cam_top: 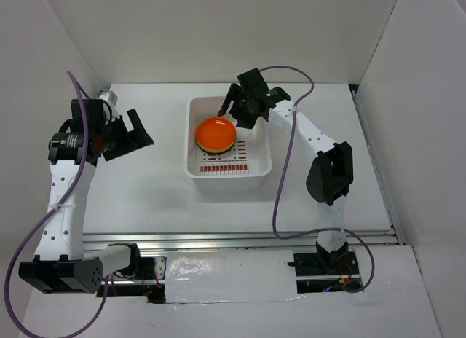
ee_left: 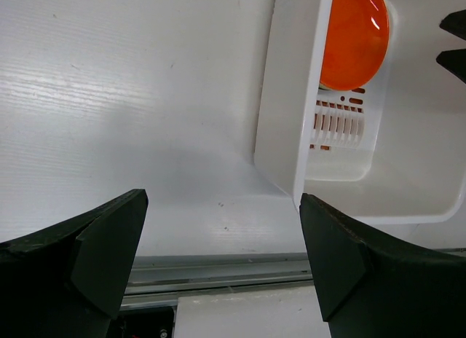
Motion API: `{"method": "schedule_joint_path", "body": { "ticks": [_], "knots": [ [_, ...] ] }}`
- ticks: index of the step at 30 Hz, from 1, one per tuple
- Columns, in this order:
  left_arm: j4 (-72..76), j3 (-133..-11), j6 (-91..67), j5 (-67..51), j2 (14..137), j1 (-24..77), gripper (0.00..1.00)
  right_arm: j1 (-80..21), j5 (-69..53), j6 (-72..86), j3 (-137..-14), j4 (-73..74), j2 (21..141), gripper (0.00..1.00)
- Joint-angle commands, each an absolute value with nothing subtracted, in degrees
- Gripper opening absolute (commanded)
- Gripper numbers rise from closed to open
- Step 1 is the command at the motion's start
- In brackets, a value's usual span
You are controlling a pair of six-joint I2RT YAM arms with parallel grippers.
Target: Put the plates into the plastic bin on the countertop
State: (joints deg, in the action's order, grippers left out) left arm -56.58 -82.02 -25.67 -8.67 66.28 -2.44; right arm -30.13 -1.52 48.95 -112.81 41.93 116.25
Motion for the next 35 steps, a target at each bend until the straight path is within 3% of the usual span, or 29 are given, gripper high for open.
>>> {"method": "schedule_joint_path", "body": {
  "ticks": [1,3,4,9,16,21,26,35],
  "knots": [
    [-56.8,-86.1,-25.6,-7.4,67.6,-2.7,0.99,-30.8,-2.2,46.3,-116.4,43.7,108.2,0.82],
    [-58.8,-89.2,-26.1,-4.7,69.6,-2.7,0.99,-30.8,-1.1,43.2,-119.0,45.6,104.4,0.86],
    [-60.5,-92.1,-26.5,-3.2,70.3,-2.7,0.99,-31.0,-0.2,40.2,-120.0,47.8,102.9,0.99],
    [-64.6,-101.7,-26.1,6.3,75.6,-2.7,0.99,-31.1,14.9,30.9,-121.0,54.1,91.3,1.0],
    [-67.1,-110.7,-27.2,14.8,77.2,-2.5,0.99,-29.8,29.6,25.9,-109.6,63.0,68.6,1.0],
    [-64.6,-106.0,-28.6,10.8,70.6,-2.5,0.99,-28.1,31.0,22.9,-100.6,65.8,54.1,1.0],
    [-62.2,-96.1,-31.4,15.6,62.2,-2.4,0.99,-27.1,32.3,25.0,-97.3,70.0,43.9,1.0],
    [-61.2,-88.5,-34.6,15.1,59.0,-2.5,0.99,-26.6,34.7,27.0,-99.0,72.0,40.0,1.0]
  ]
}}
